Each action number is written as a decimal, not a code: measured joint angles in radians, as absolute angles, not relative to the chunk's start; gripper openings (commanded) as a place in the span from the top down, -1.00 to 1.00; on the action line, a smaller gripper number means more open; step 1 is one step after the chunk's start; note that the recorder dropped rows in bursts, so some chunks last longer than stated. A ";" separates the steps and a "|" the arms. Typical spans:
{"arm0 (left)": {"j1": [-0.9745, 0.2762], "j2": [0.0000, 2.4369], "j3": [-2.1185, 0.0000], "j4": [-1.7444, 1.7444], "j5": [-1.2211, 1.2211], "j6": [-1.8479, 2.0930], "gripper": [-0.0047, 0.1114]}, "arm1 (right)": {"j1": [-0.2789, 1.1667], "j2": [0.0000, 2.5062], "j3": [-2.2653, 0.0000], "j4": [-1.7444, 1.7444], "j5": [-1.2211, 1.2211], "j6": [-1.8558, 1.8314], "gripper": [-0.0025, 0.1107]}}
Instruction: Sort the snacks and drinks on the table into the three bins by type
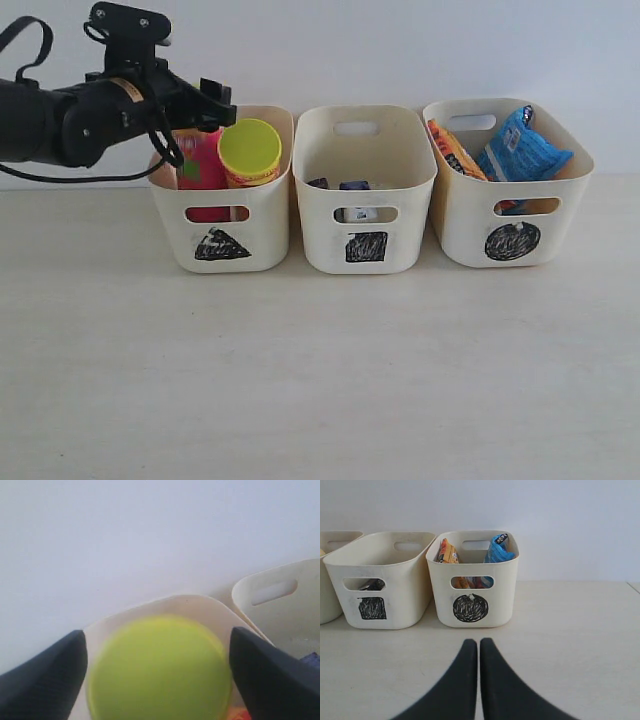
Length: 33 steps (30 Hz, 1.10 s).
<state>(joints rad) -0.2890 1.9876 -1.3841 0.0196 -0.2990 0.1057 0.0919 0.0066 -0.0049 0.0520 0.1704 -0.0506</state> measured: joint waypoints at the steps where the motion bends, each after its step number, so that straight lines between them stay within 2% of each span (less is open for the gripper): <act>1: -0.289 1.973 -1.389 0.020 -0.278 0.106 -0.32 | 0.092 0.007 -0.005 0.052 0.170 -0.051 0.96; 5: -0.289 1.922 -1.394 0.020 -0.223 0.106 -0.20 | 0.092 0.007 -0.005 0.052 0.170 -0.051 0.96; 8: -0.289 1.885 -1.394 0.020 -0.177 0.106 0.16 | 0.092 0.007 -0.005 0.052 0.170 -0.051 0.96; 12: -0.289 1.828 -1.394 0.020 -0.099 0.106 0.83 | 0.092 0.007 -0.005 0.052 0.170 -0.051 0.96; 25: -0.255 1.667 -1.376 0.019 0.203 0.019 0.85 | 0.092 0.007 -0.005 0.052 0.170 -0.051 0.96; 33: -0.222 1.521 -1.210 0.019 0.224 0.000 0.85 | 0.092 0.007 -0.005 0.052 0.170 -0.051 0.96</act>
